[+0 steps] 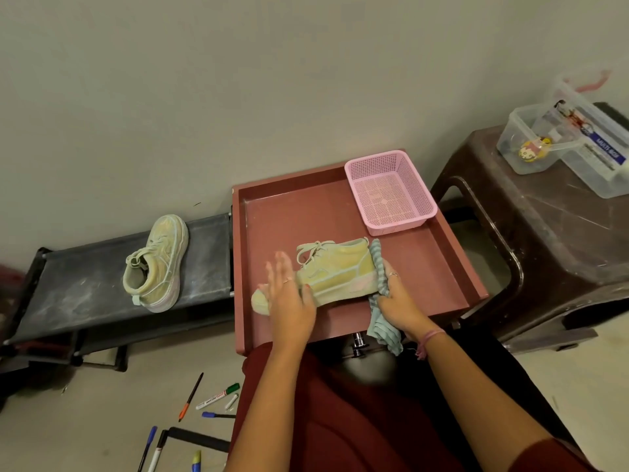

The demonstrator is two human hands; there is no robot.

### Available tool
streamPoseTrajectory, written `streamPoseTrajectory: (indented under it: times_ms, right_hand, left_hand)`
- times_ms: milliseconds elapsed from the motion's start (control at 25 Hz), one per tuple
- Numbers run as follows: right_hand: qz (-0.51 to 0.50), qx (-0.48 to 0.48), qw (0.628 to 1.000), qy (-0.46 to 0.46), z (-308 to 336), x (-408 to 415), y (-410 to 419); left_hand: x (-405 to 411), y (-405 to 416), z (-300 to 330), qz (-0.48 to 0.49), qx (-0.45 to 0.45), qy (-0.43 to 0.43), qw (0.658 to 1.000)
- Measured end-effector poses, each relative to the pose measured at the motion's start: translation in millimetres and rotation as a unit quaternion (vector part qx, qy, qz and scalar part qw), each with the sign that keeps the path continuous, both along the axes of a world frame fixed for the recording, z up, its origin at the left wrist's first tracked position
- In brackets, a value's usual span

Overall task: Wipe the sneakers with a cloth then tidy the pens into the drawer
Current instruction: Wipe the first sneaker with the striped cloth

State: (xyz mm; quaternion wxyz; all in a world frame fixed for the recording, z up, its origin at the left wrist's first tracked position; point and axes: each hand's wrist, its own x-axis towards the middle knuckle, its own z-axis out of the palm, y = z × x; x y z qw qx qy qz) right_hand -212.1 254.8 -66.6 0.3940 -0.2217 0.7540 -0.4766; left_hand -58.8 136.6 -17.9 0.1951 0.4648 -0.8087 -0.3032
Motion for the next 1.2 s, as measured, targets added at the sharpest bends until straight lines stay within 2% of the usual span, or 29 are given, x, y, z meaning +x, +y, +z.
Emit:
streamPoseTrajectory:
  times_ms: [40, 120, 200, 280, 400, 520, 600, 680, 800, 960, 1080, 1200]
  right_hand:
    - [0.004, -0.002, 1.0, 0.008, 0, 1, -1]
    - [0.013, -0.003, 1.0, 0.019, 0, 3, -1]
    - [0.03, 0.007, 0.999, 0.031, 2, 5, 0]
    - [0.043, 0.008, 0.999, 0.029, 1, 6, 1]
    - [0.05, 0.001, 0.998, 0.024, -1, 2, 2]
    - [0.038, -0.005, 0.999, -0.027, 0, -1, 2]
    - [0.028, -0.009, 0.998, -0.063, -2, -3, 3]
    - [0.014, -0.021, 0.995, -0.098, -2, -4, 3]
    - [-0.018, -0.038, 0.989, -0.145, 9, -2, 4]
    - [-0.028, -0.079, 0.977, -0.198, 28, -2, 9]
    - [-0.066, -0.102, 0.971, -0.209, 54, -8, 17]
    - [-0.097, -0.13, 0.968, -0.19, 81, -11, 29]
  left_hand:
    - [-12, -2, 7, -0.084, -0.022, -0.047, 0.995]
    - [-39, -2, 17, -0.209, -0.047, -0.157, 0.964]
    - [-60, 5, 17, -0.275, -0.082, -0.278, 0.917]
    - [-68, 8, 9, -0.301, -0.13, -0.345, 0.88]
    - [-58, 4, -7, -0.297, -0.287, -0.322, 0.852]
    - [-36, 19, -37, -0.287, -0.442, -0.202, 0.825]
    - [-26, 45, -51, -0.263, -0.438, -0.168, 0.843]
    - [-22, 63, -62, -0.231, -0.388, -0.205, 0.868]
    - [-31, 60, -64, -0.19, -0.362, -0.224, 0.885]
    - [-36, 34, -54, -0.188, -0.392, -0.164, 0.886]
    - [-37, 16, -37, -0.183, -0.339, -0.124, 0.914]
    - [-30, 5, -1, -0.226, -0.251, -0.02, 0.941]
